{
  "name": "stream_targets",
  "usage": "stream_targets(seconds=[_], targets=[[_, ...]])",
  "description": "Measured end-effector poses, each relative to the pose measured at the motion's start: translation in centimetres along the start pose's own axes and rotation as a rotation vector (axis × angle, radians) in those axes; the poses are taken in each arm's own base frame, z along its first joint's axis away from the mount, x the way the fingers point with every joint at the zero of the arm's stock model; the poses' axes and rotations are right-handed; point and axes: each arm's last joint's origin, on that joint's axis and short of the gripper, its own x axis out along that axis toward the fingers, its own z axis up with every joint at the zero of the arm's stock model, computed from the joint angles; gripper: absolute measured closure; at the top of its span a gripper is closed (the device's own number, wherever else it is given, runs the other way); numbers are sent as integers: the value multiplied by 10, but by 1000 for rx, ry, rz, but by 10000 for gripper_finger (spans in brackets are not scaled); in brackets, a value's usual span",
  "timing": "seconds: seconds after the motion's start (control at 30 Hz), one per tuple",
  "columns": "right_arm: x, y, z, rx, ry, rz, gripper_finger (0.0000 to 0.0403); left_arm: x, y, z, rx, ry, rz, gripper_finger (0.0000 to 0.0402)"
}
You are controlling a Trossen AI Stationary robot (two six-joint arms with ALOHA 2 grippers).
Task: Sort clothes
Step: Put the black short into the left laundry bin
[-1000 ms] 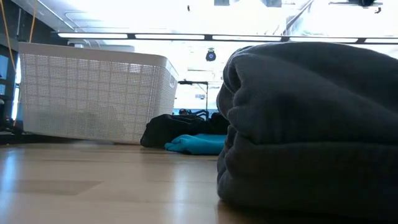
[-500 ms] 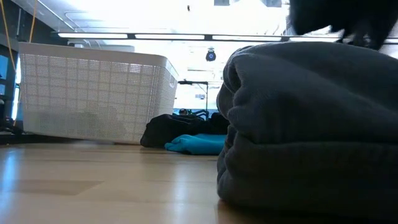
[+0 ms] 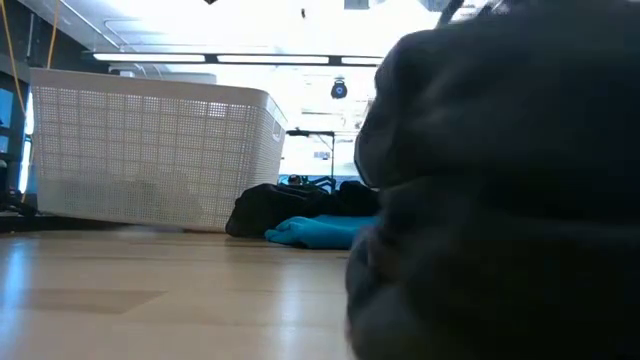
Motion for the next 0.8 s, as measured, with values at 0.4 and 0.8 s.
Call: stream_targets(seconds=[0.4,0.8], targets=[[25,13,-8,320,42,-68,387,-5,-9,7,45,-76,-102,360],[-153,6,-28,670,-559,-180,402,-45,-34,41,466,-555,-325,385]])
